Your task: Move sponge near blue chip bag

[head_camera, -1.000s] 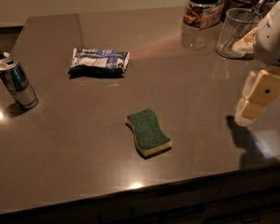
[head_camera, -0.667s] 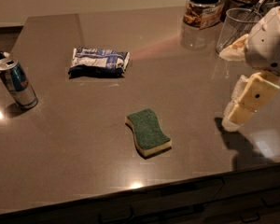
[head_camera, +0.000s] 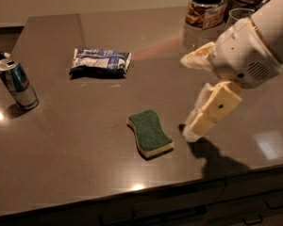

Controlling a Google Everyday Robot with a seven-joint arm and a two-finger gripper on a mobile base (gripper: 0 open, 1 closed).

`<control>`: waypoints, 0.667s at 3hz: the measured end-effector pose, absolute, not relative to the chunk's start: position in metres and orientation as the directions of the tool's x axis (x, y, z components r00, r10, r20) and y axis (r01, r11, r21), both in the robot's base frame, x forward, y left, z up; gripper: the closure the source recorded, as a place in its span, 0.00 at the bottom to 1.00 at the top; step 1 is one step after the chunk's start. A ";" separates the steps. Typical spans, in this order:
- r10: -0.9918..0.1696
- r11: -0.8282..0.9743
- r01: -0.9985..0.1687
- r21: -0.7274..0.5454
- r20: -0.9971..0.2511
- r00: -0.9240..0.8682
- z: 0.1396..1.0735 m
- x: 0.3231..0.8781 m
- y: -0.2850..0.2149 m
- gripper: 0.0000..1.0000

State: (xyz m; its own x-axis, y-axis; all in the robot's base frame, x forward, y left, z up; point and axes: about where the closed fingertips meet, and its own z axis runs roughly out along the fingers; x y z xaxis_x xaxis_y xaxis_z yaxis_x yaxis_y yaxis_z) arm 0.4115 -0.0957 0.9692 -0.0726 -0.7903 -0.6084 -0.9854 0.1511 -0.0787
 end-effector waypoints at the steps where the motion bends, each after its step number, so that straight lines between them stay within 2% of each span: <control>1: -0.757 0.086 -0.992 -0.094 -0.654 -0.004 0.963 0.410 -0.053 0.00; 2: -0.744 0.061 -0.992 -0.109 -0.668 0.028 0.946 0.418 -0.024 0.00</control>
Offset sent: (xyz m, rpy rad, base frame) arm 0.0216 0.1031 -0.0495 0.0998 -0.0486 0.1258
